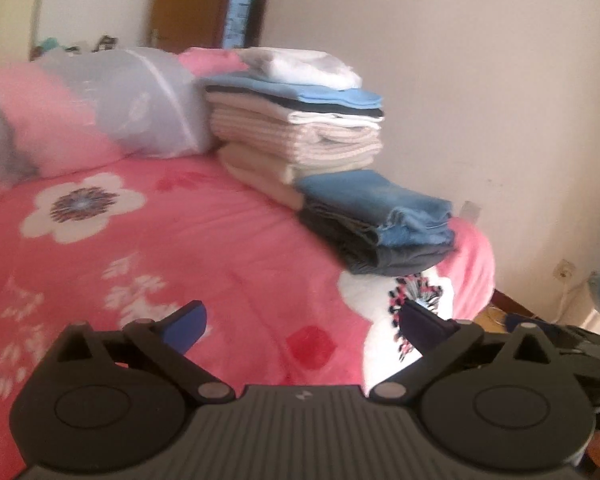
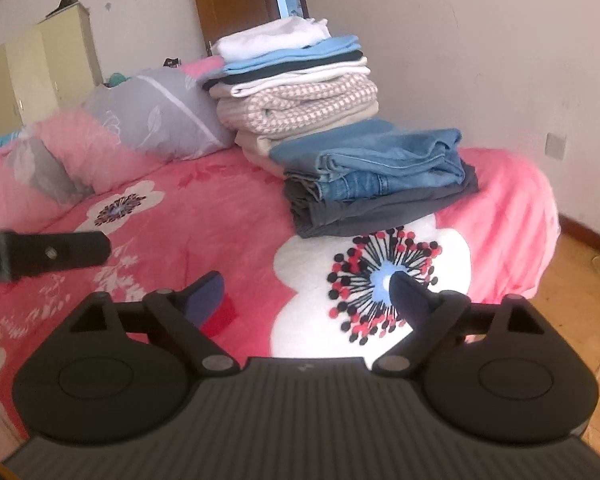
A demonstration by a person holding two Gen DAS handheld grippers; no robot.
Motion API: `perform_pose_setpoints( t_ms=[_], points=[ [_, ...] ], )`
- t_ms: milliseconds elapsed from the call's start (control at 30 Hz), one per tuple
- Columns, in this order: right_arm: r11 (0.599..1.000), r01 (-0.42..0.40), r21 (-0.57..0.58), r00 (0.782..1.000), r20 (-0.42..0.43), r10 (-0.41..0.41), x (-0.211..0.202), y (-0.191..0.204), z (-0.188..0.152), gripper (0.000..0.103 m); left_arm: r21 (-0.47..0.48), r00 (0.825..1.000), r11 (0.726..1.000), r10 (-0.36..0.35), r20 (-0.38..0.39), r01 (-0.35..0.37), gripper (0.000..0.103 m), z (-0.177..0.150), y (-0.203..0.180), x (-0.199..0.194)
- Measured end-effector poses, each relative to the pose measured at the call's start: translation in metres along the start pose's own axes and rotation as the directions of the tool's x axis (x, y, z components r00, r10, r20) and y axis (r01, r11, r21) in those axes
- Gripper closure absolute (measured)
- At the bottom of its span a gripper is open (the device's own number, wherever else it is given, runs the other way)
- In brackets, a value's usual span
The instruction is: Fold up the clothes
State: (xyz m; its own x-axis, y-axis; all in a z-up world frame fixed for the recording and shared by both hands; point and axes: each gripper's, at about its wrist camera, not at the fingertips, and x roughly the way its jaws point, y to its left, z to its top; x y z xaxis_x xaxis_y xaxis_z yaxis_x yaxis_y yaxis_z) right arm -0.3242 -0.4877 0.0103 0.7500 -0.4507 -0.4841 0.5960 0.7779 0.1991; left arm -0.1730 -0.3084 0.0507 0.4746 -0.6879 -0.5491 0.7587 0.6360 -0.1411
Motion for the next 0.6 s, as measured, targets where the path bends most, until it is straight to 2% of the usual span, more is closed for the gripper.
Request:
perform_pose_setpoints(
  t_ms=[233,300,400,600],
  points=[
    [0.989,0.145,0.005,0.989,0.003,-0.145,-0.036,0.024,-0.006,0.006,-0.091,0.996,0.992,0.089,-0.006,-0.089,0.000,-0.013,0.006,-0.030],
    [0.988,0.153,-0.010,0.988,0.014,-0.153,-0.047,0.032,-0.007,0.001,-0.090,0.994,0.990,0.106,-0.021,-0.107,0.000,-0.016,0.005,-0.035],
    [0.984,0.172,-0.046,0.984,0.045,-0.170,-0.061,0.044,-0.006,0.001,-0.064,0.991,0.989,0.133,-0.018,-0.134,0.000,-0.019,0.000,-0.043],
    [0.969,0.239,-0.059,0.968,0.088,-0.234,-0.082,0.057,-0.005,0.001,-0.009,0.988,0.990,0.140,0.063,-0.139,0.000,-0.023,-0.014,-0.062]
  ],
)
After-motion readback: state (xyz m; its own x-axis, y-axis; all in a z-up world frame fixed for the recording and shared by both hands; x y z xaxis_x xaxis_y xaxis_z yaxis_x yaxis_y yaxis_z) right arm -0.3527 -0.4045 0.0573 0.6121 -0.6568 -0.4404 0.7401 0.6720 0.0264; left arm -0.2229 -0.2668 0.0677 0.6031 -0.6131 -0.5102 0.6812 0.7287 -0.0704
